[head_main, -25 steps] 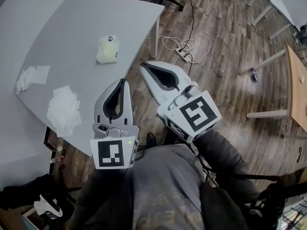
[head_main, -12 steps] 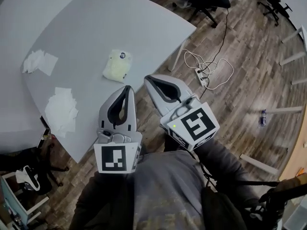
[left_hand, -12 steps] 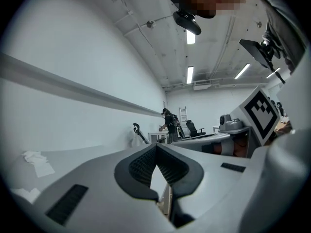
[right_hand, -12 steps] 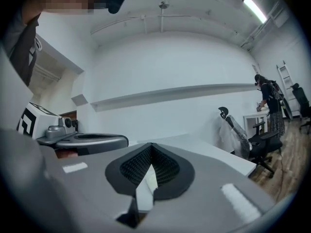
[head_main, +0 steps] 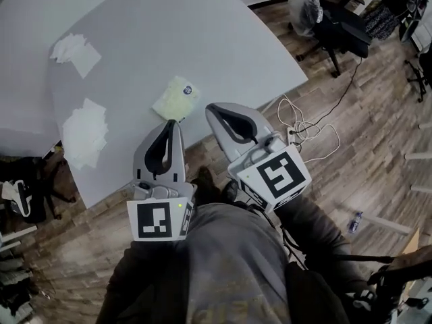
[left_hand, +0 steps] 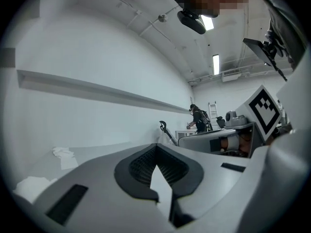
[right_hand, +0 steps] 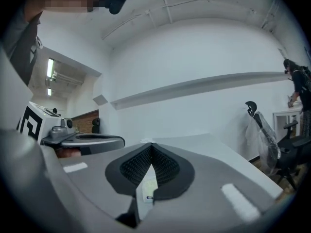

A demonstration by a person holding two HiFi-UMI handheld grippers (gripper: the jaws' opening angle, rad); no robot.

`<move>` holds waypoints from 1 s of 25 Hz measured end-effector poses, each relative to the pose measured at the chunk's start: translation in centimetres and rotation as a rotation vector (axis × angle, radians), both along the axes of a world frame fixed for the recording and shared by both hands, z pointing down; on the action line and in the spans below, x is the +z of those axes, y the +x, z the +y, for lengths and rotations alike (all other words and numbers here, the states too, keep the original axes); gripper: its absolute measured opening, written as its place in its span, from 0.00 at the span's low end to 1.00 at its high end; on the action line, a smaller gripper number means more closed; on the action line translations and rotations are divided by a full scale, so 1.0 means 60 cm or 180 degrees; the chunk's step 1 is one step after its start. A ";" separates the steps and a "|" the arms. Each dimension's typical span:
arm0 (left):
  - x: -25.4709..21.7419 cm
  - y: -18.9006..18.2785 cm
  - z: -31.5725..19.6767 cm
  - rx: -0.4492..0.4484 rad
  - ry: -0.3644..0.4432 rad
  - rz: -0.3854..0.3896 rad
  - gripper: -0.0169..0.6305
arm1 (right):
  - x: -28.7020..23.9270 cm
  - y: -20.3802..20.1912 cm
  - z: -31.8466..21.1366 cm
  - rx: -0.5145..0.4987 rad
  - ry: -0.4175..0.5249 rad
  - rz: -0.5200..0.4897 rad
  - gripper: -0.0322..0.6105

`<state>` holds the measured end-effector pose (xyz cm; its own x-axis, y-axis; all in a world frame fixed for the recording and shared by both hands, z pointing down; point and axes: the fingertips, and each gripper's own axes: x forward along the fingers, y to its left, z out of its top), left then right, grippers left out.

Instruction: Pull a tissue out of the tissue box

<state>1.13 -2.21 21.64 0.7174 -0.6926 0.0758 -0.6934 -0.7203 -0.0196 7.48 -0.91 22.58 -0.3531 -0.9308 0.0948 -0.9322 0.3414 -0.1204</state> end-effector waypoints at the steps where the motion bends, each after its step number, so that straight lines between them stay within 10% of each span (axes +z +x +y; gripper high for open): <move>1: 0.001 -0.004 -0.011 -0.0079 0.0004 0.0014 0.02 | 0.002 -0.002 -0.013 -0.0071 -0.0001 0.0017 0.05; 25: 0.188 -0.081 -0.279 -0.1358 -0.0669 0.0009 0.02 | 0.187 -0.004 -0.318 -0.1069 -0.0466 0.0015 0.05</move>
